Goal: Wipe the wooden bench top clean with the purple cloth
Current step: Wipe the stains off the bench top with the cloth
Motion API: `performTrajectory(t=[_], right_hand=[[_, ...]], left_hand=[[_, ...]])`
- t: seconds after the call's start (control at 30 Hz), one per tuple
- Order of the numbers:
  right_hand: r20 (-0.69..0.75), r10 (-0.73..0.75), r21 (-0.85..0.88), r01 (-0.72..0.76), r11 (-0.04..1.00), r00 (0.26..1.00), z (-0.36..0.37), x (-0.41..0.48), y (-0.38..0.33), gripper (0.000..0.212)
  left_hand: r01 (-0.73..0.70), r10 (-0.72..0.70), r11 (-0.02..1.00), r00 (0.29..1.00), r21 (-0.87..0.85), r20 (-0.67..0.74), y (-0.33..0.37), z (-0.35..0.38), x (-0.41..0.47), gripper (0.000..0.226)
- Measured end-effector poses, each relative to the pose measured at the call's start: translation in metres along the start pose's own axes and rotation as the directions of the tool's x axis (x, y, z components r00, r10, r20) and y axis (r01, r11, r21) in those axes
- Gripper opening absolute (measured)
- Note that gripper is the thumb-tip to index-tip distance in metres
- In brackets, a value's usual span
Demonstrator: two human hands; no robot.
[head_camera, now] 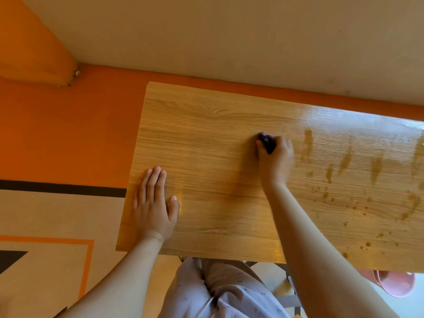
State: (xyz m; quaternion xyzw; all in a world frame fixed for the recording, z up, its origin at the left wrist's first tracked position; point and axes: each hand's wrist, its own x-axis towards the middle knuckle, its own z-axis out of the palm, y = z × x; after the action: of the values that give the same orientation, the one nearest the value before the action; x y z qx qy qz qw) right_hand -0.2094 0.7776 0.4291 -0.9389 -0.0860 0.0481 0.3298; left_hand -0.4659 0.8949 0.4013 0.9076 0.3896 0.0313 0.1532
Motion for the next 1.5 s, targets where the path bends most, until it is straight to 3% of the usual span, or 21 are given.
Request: performTrajectory(t=[0.17, 0.3, 0.53, 0.77, 0.87, 0.97, 1.17, 1.3, 1.5], right_hand=[[0.209, -0.211, 0.061, 0.203, 0.977, 0.955, 0.054, -0.023, -0.065, 0.026], [0.231, -0.256, 0.089, 0.242, 0.966, 0.939, 0.065, -0.007, -0.08, 0.03], [0.05, -0.008, -0.002, 0.008, 1.0, 0.999, 0.004, 0.062, -0.017, 0.033], [-0.106, 0.186, -0.087, -0.195, 0.977, 0.977, -0.036, 0.076, 0.026, 0.032], [-0.071, 0.135, -0.085, -0.141, 0.986, 0.988, -0.019, 0.064, 0.003, 0.032], [0.058, 0.003, -0.025, -0.002, 1.0, 0.998, 0.016, 0.044, -0.036, 0.03], [0.262, -0.288, 0.083, 0.276, 0.957, 0.921, 0.077, 0.03, -0.105, 0.029], [0.236, -0.261, 0.095, 0.246, 0.965, 0.936, 0.078, 0.06, -0.105, 0.03], [0.073, -0.117, 0.033, 0.115, 0.993, 0.99, 0.04, 0.097, -0.055, 0.032]], left_hand=[[0.006, -0.006, 1.0, 1.0, 0.001, 0.006, -0.001, -0.001, 0.0, 0.062], [0.0, 0.0, 1.0, 1.0, -0.002, -0.001, 0.0, -0.001, 0.002, 0.061], [-0.001, 0.001, 1.0, 1.0, 0.003, 0.005, -0.001, 0.0, 0.0, 0.062], [-0.006, 0.006, 1.0, 1.0, -0.002, 0.003, -0.002, 0.001, 0.0, 0.062], [-0.006, 0.007, 1.0, 1.0, -0.003, 0.006, -0.002, 0.001, 0.001, 0.062], [0.005, -0.005, 1.0, 1.0, 0.0, 0.004, -0.001, 0.001, 0.001, 0.062], [-0.006, 0.006, 1.0, 1.0, -0.016, 0.003, -0.003, 0.002, 0.001, 0.061], [-0.013, 0.013, 1.0, 1.0, -0.016, 0.005, -0.004, 0.002, 0.001, 0.061], [-0.018, 0.018, 1.0, 1.0, -0.004, 0.018, -0.004, 0.0, 0.001, 0.061]])
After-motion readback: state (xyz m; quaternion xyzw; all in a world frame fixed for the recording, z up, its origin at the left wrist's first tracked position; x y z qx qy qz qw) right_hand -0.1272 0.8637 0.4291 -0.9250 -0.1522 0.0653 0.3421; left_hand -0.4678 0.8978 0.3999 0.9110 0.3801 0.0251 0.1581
